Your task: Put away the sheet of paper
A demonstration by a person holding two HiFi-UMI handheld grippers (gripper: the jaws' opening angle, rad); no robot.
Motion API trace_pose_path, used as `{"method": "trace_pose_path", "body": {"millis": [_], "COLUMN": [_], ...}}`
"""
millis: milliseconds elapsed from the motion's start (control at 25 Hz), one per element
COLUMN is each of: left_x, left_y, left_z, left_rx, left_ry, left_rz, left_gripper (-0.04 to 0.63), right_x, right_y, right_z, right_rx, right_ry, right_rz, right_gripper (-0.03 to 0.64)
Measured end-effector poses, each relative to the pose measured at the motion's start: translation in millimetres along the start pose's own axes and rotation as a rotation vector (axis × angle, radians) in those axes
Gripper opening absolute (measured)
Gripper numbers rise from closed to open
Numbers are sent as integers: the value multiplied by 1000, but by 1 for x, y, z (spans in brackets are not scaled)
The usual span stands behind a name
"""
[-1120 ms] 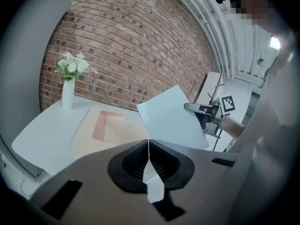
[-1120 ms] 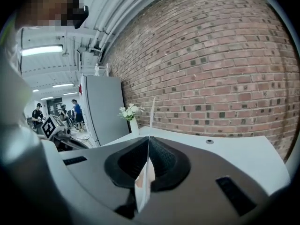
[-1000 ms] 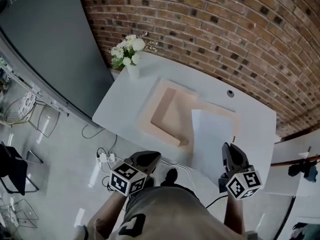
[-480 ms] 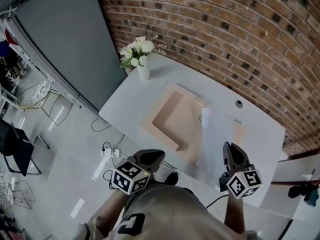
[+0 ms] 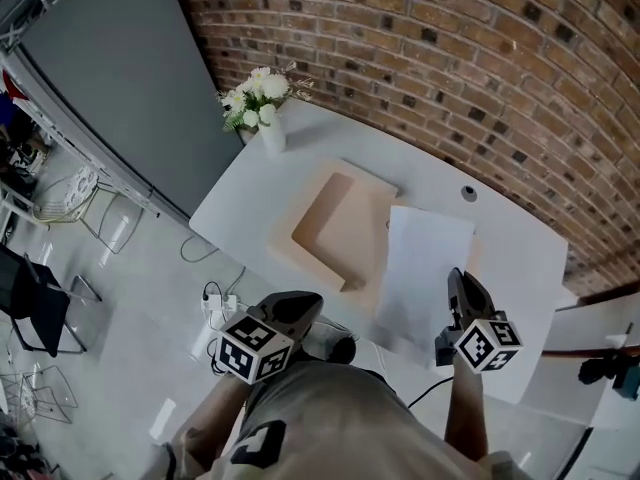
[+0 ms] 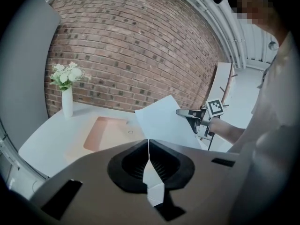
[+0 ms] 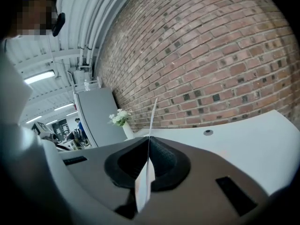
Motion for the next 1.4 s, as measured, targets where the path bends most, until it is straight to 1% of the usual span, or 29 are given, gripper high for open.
{"method": "trace_pose_path", "body": {"millis": [120, 240, 320, 720, 1000, 1240, 1400], "left_x": [3, 3, 1, -26, -58, -88, -96], "left_y": [1, 1, 0, -12, -20, -26, -22], "left_z": [3, 5, 5, -4, -3, 3, 5], "left_rx": [-6, -11, -11, 6, 22, 42, 44], "left_ry": [16, 29, 32, 0, -22, -40, -51], "left_rz": [-6, -11, -10, 2, -9, -7, -19], "left_gripper": [20, 20, 20, 20, 20, 20, 20], "right_x": [20, 35, 41, 59, 70, 58, 56], "right_y": [3, 9, 14, 35, 45, 67, 74], "right_z": [-11, -19, -23, -37, -40, -39, -37], "right_rx": [-5, -15, -19, -61, -80, -93, -105], "right_ry": [30, 25, 23, -23, -8, -20, -17], "right_rz": [-52, -103, -122, -217, -322, -336, -342], "right_gripper": [23, 23, 23, 23, 23, 23, 23]}}
Point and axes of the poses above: the fingertips, and each gripper's own axes: y forward along the fingers, x to its right, z out of its top, the point moved 7 cm from there along -y, backward along the fingers
